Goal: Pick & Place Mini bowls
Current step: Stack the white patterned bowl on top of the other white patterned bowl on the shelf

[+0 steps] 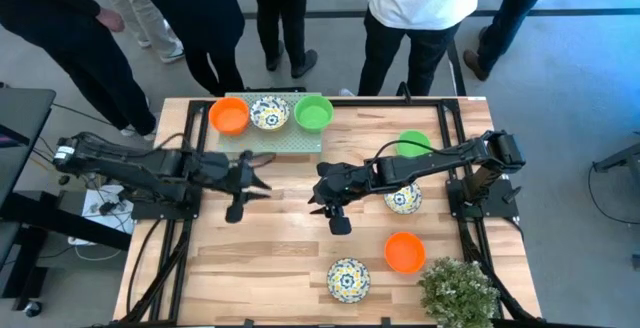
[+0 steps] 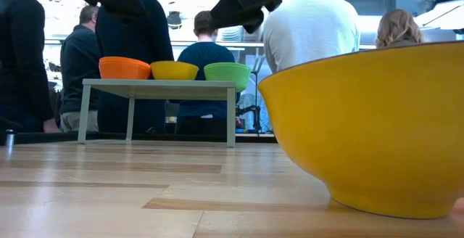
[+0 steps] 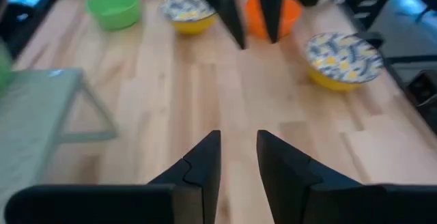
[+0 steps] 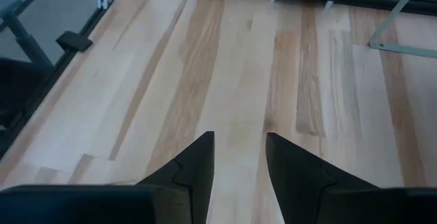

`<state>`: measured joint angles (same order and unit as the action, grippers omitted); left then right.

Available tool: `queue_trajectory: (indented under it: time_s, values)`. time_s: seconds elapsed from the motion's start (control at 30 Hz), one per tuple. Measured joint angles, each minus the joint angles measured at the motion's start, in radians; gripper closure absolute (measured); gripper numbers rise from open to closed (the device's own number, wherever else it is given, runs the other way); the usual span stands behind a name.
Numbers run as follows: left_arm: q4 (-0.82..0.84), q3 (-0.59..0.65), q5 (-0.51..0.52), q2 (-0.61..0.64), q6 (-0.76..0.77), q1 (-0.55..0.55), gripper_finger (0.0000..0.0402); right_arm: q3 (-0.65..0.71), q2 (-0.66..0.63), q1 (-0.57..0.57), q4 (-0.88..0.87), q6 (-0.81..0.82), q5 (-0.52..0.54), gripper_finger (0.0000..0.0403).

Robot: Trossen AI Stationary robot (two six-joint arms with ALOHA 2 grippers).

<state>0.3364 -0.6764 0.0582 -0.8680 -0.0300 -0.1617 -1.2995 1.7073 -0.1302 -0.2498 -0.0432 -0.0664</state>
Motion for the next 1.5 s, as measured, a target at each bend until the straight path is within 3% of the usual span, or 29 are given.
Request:
queue_trajectory:
  time_s: [0.2, 0.5, 0.77, 0.97, 1.3, 1.5]
  values:
    - [-0.252, 0.148, 0.0, 0.0, 0.017, -0.071, 0.0305, 0.0, 0.0, -0.012, -0.004, 0.045, 0.013, 0.0275]
    - [-0.456, 0.283, 0.0, -0.001, 0.058, -0.086, 0.0305, 0.0, 0.0, -0.02, -0.027, 0.092, 0.024, 0.0275]
    - [-0.472, 0.288, 0.0, -0.001, 0.058, -0.086, 0.0305, 0.0, 0.0, 0.021, -0.29, 0.135, 0.183, 0.0275]
    - [-0.472, 0.288, 0.0, -0.001, 0.056, -0.086, 0.0305, 0.0, 0.0, 0.086, -0.432, 0.261, 0.255, 0.0275]
    - [-0.472, 0.288, 0.0, -0.001, 0.054, -0.085, 0.0305, 0.0, 0.0, 0.211, -0.68, 0.459, 0.255, 0.0275]
    - [-0.472, 0.288, 0.0, -0.001, 0.06, -0.085, 0.0305, 0.0, 0.0, 0.247, -0.828, 0.711, 0.18, 0.0275]
